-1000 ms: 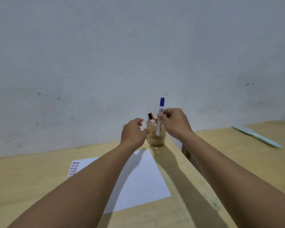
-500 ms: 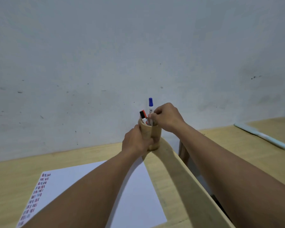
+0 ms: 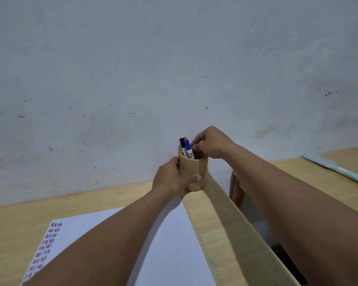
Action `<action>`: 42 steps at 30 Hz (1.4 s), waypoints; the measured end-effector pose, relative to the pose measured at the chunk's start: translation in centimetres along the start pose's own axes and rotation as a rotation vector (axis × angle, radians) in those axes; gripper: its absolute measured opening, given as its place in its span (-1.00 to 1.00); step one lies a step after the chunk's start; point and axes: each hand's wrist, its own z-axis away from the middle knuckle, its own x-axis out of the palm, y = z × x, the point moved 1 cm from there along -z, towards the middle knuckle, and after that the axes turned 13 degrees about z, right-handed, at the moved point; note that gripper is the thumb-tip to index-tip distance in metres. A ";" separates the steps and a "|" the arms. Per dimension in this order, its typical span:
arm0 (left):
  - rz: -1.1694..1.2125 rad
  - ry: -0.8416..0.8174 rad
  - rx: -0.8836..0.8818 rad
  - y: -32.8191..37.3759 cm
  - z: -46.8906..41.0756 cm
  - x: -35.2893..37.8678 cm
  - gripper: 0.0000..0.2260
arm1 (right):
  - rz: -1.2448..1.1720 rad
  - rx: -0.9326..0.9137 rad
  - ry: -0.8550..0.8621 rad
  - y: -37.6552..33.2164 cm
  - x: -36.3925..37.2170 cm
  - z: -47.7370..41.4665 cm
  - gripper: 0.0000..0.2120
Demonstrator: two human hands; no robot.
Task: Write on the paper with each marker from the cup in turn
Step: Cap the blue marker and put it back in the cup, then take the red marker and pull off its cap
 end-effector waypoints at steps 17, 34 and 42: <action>0.021 0.001 0.018 0.0 0.2 0.0 -0.45 | -0.131 -0.024 0.033 0.6 1.2 -0.6 -0.92; -0.062 0.395 0.063 6.9 6.7 -7.2 -0.57 | -0.204 -0.177 0.282 -6.4 -4.1 7.9 -0.78; 0.099 0.367 0.209 10.2 13.0 -13.0 -0.75 | -0.111 -0.265 0.224 -11.8 -3.6 13.5 -0.86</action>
